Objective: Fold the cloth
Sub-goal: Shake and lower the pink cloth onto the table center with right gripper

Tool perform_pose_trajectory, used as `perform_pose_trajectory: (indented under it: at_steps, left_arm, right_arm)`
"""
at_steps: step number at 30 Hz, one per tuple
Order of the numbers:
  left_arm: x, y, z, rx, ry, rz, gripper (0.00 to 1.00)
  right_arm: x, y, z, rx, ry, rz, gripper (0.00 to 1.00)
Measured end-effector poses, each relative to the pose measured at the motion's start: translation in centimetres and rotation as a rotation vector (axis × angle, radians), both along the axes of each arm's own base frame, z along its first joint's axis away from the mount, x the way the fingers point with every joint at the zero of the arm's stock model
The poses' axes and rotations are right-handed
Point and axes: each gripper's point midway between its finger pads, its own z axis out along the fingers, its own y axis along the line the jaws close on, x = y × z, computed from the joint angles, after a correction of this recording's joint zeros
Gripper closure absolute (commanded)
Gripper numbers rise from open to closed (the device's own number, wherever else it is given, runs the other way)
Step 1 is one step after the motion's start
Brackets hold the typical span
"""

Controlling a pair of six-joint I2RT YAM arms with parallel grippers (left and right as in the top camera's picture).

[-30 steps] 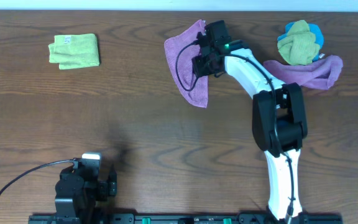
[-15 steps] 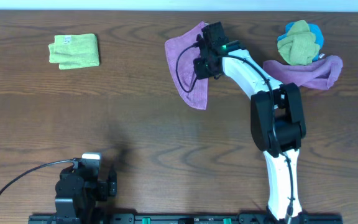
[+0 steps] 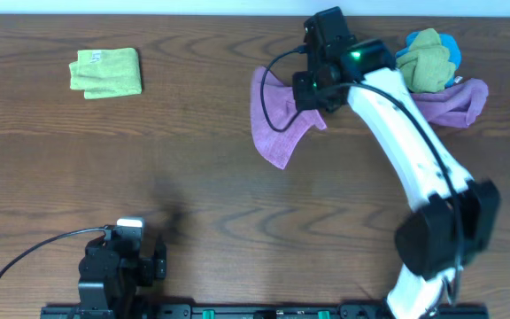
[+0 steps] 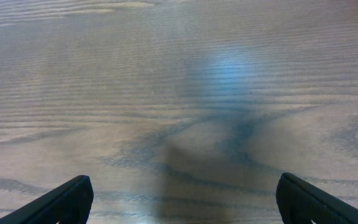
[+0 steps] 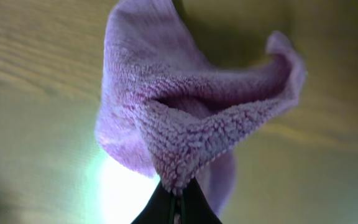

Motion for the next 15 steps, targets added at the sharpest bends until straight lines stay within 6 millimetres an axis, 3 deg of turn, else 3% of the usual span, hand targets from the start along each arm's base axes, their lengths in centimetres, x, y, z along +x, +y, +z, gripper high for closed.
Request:
perform_pose_trajectory:
  at_steps: [4, 9, 10, 12, 15]
  left_arm:
    - [0.0, 0.0, 0.0, 0.0, 0.0, 0.0, 0.05]
    - [0.0, 0.0, 0.1, 0.0, -0.003, 0.0, 0.05]
    - [0.1, 0.0, 0.1, -0.001, -0.006, -0.001, 0.04]
    - [0.2, -0.3, 0.2, -0.008, -0.012, -0.014, 0.05]
    - [0.9, -1.4, 0.9, -0.057, -0.055, -0.056, 0.04]
  right_arm:
    - [-2.1, -1.9, -0.2, -0.095, 0.062, -0.088, 0.99]
    - [-2.6, -3.8, -1.2, -0.155, 0.108, -0.168, 0.96]
    - [-2.8, -4.2, -1.3, -0.162, 0.119, -0.185, 0.89]
    - [-3.7, -4.9, -1.4, -0.178, 0.155, -0.218, 0.59]
    - [-5.2, -6.0, -1.6, -0.212, 0.217, -0.258, 0.41]
